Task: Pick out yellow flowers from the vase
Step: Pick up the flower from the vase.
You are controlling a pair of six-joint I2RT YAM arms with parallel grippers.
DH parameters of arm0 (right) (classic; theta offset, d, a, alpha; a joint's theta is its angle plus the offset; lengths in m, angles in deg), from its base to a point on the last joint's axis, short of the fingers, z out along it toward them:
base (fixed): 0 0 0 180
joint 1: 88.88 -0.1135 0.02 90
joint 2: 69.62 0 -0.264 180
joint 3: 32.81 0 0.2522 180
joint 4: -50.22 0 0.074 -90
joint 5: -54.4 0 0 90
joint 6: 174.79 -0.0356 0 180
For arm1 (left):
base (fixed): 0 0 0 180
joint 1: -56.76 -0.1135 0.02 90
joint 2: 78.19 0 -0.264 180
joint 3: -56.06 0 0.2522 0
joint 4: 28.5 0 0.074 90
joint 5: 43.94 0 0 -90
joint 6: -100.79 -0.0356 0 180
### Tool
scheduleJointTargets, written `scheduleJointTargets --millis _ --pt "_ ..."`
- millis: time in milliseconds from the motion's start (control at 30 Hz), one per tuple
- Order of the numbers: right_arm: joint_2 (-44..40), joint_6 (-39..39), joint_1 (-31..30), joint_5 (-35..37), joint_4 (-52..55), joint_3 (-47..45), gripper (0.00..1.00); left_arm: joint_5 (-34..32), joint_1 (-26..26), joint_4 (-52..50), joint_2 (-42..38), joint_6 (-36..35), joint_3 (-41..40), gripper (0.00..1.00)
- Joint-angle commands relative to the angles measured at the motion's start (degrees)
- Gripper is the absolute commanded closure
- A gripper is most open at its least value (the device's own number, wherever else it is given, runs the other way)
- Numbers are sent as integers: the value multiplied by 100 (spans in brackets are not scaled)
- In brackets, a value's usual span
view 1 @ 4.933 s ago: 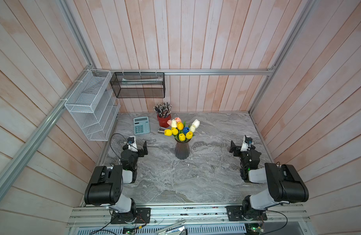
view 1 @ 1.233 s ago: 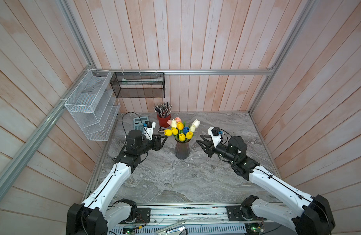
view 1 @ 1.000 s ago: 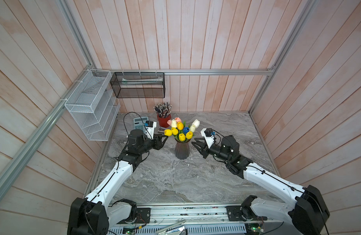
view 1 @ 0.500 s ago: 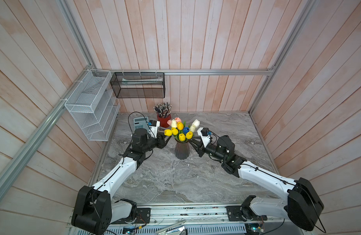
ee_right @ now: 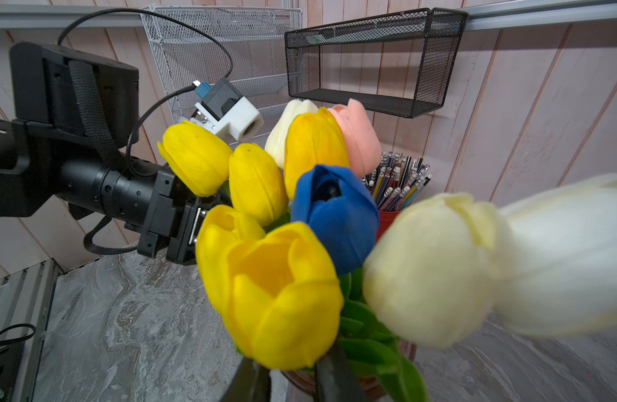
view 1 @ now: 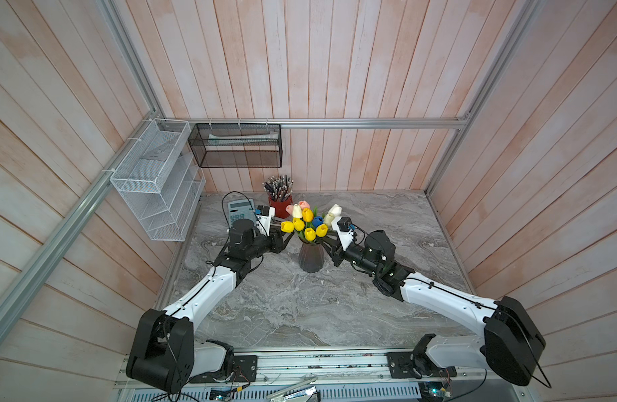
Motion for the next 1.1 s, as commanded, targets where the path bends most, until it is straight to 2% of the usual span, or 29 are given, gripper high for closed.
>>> scheduleJointTargets --millis 0,167,867,1067 --pt "87 98 -46 233 -246 161 77 170 28 128 135 19 81 55" --pt "116 164 -63 417 -311 149 79 202 31 123 271 8 172 55" --pt "89 230 -67 447 -379 171 99 471 34 275 -19 174 146 55" --pt "73 238 -60 458 -359 219 100 496 31 235 -104 102 163 55"
